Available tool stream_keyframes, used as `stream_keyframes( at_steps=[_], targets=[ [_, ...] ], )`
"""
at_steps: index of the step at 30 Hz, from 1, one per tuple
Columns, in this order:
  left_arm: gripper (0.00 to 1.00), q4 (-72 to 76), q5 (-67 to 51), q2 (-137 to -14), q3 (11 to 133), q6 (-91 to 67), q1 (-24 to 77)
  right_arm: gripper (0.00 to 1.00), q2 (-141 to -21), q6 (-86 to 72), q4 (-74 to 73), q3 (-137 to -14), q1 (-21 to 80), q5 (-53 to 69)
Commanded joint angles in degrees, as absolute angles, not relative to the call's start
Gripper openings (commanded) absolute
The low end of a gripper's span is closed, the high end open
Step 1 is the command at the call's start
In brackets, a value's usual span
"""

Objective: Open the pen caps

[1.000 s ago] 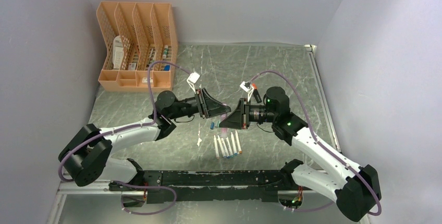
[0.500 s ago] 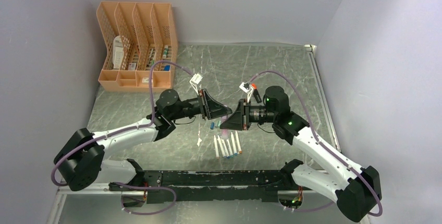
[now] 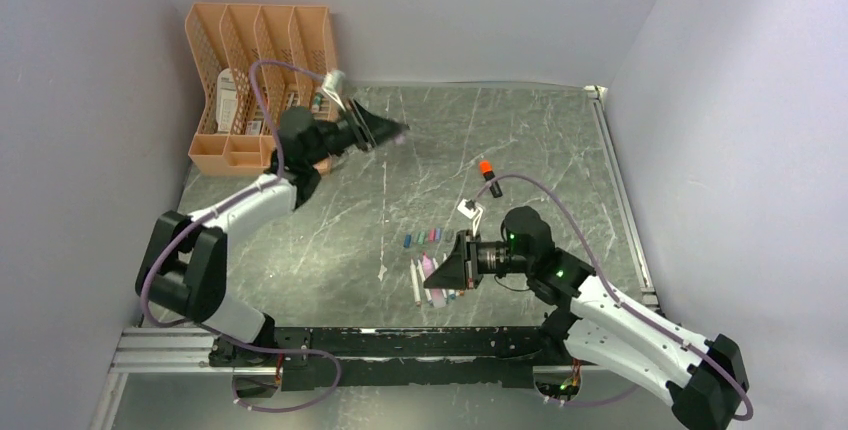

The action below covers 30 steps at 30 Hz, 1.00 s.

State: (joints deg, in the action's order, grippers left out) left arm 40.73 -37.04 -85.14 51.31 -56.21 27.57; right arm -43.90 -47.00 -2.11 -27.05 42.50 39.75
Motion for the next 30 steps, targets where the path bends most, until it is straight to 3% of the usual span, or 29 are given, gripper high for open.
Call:
stream_keyframes(
  at_steps=[1,5,16,30],
  targets=[
    [0.07,43.8,-37.1,-88.2,58.5,-55.6,21.7,0.00,-40.9,-51.2,-3.8,-25.5,45.9,37.4],
    [0.07,34.0,-39.0,-87.1,60.3,-52.8,21.2,0.00,-42.1,-47.9,-9.2,-28.1,45.9,33.6],
    [0.07,9.2,-37.1,-69.8,43.4,-45.6,22.3,0.00,-60.2,-41.4,-17.6,-36.2,46.2,20.9],
    [0.07,7.1,-36.8,-65.5,37.5,-45.0,22.6,0.00,-74.1,-45.1,-17.8,-43.3,53.7,8.7]
  ],
)
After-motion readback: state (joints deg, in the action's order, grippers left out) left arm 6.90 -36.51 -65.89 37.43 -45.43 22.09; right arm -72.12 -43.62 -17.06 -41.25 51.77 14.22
